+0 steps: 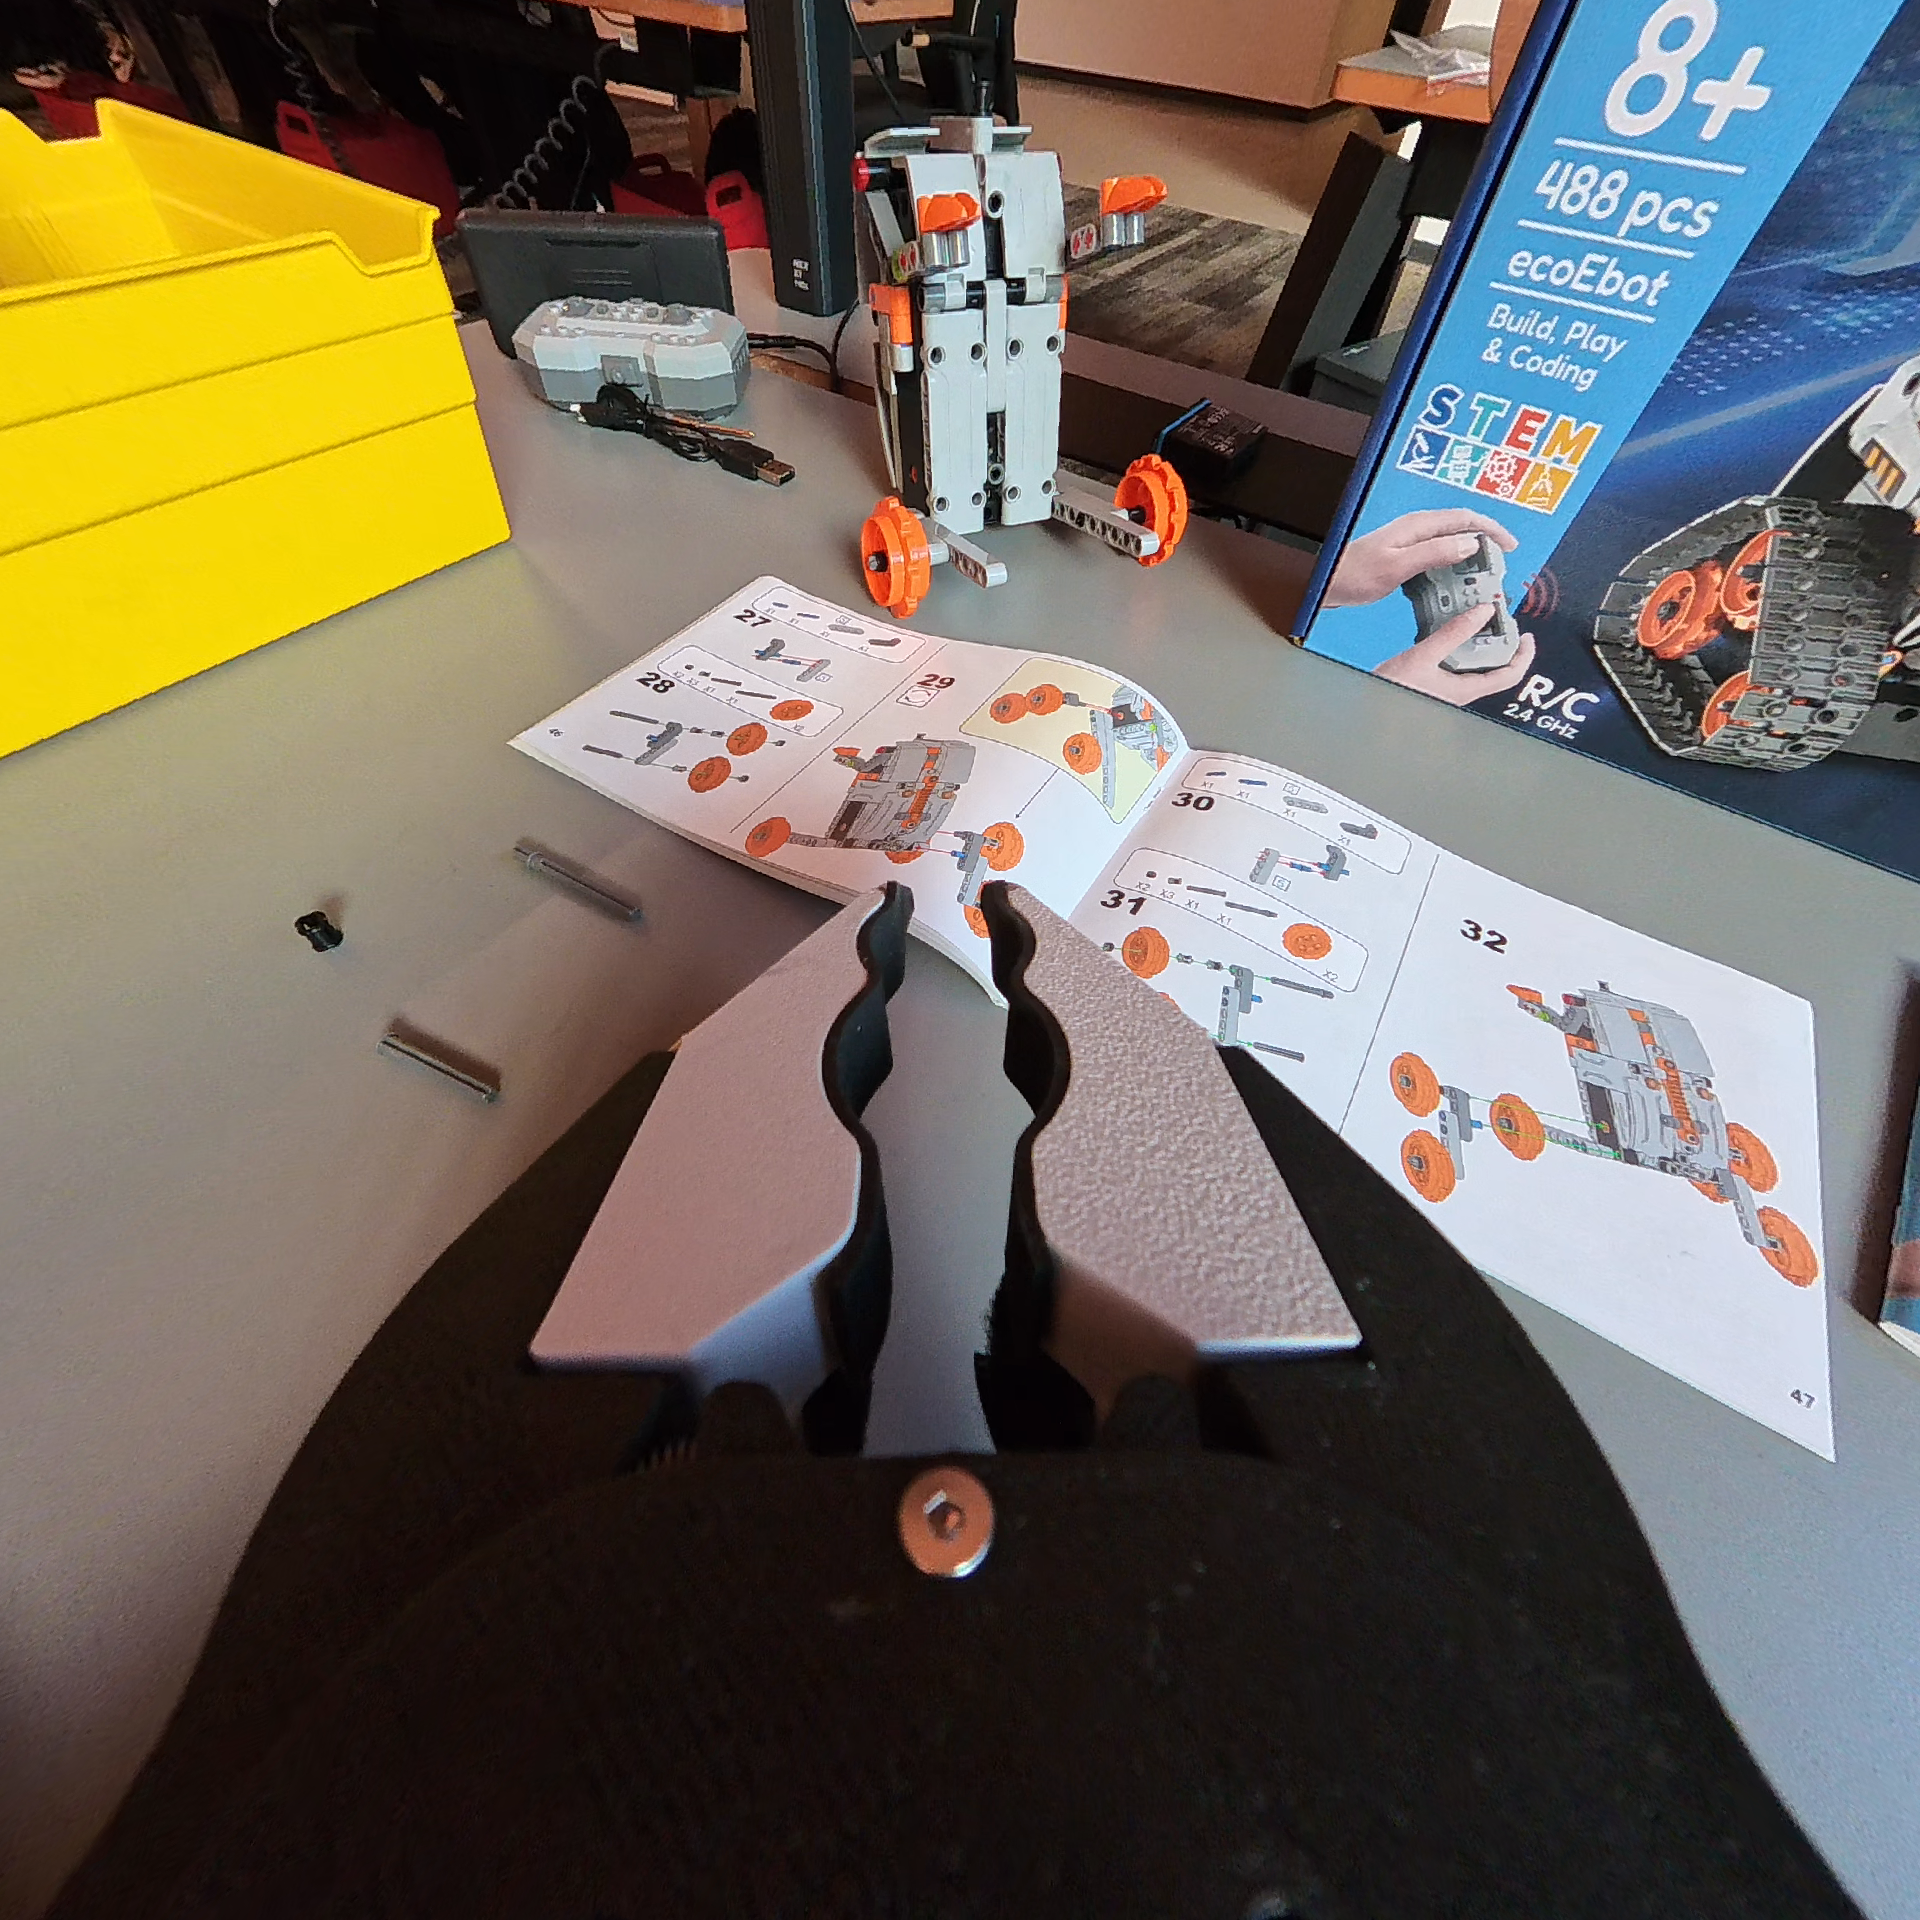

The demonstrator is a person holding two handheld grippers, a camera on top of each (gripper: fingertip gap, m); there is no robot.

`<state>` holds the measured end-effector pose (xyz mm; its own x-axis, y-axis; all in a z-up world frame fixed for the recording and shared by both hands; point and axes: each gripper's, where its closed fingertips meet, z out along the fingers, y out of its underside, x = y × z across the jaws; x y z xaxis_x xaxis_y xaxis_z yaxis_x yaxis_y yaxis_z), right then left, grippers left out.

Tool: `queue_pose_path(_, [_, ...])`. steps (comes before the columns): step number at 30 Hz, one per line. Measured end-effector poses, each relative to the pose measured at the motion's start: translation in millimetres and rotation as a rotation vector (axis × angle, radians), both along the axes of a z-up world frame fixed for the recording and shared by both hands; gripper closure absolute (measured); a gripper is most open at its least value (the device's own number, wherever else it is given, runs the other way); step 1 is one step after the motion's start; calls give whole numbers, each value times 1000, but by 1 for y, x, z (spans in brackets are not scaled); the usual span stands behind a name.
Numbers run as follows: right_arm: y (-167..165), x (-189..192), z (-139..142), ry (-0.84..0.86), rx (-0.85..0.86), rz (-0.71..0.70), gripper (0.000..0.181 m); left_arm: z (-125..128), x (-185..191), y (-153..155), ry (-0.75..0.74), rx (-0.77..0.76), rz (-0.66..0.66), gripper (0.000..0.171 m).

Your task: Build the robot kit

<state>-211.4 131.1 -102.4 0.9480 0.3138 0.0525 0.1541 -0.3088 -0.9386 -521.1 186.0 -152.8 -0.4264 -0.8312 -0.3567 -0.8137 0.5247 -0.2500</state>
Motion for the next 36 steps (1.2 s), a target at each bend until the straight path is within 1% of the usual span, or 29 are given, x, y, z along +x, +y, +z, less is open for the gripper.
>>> queue_pose_path(2, [0, 0, -1, -1, -2, 0, 167, -1, -1, -4, 11, -13, -34, 170])
queue_pose_path(4, [0, 0, -1, -1, -5, 1, 167, -4, -1, -5, 23, -13, -60, 170])
queue_pose_path(12, [0, 1, 0, 3, -3, -2, 167, -5, 1, 3, 34, -11, -88, 168])
queue_pose_path(15, [0, 1, 0, 4, -1, -2, 167, -5, 0, 8, 43, 4, -89, 165])
queue_pose_path(19, [0, 0, 0, 9, -3, 1, 167, -6, -2, 7, 38, 0, -87, 164])
queue_pose_path(23, [0, 0, -1, 4, -8, 4, 167, -6, -3, 4, 42, -6, -81, 160])
queue_pose_path(26, [0, 0, -1, 1, -7, 1, 167, -5, -3, 3, 35, -4, -78, 168])
queue_pose_path(33, [0, 0, -2, 5, -9, 1, 167, -5, 1, -3, -9, -70, -41, 164])
queue_pose_path(36, [0, 0, -3, 0, -14, 5, 167, -5, 1, -1, -9, -73, -24, 161])
